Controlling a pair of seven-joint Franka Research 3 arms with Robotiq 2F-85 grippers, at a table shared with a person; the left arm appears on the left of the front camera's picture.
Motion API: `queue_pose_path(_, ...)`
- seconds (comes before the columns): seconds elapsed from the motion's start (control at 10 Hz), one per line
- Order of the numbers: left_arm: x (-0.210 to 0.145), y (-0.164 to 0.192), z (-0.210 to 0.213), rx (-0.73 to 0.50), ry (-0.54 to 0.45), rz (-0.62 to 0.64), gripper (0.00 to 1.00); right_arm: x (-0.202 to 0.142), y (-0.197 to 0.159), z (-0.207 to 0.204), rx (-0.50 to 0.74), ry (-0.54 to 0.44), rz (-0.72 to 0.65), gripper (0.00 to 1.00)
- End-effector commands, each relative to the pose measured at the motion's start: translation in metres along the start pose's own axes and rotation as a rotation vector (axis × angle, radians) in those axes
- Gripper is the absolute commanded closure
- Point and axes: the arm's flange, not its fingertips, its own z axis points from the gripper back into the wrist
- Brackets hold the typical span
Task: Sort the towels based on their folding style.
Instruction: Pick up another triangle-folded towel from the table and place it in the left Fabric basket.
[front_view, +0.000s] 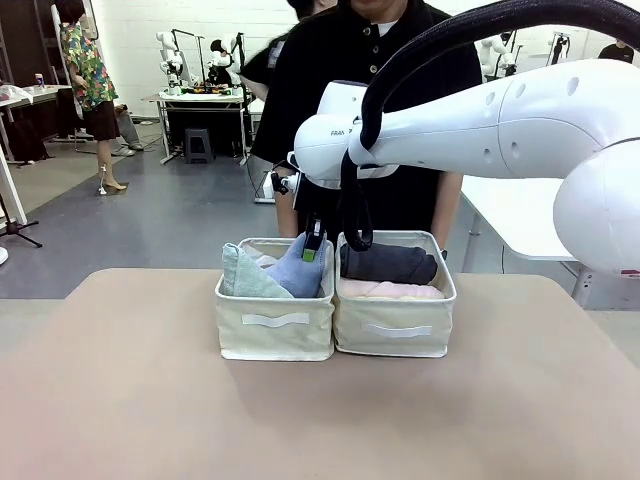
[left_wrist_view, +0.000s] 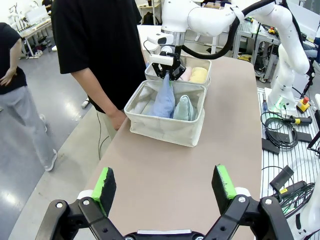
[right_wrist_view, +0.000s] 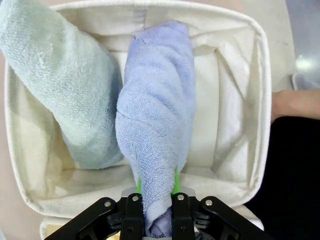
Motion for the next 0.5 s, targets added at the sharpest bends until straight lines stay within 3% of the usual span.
queue_pose_path(0.0,-0.001,-0.002,0.000,0.008,0.021,-0.004,0.00,0.005,-0.013,-0.006,0.036,0.017,0.007,0.81)
queue_pose_path(0.4,-0.001,-0.002,0.000,0.008,0.021,-0.004,0.00,0.005,-0.013,-0.027,0.130,0.086,-0.010,0.81)
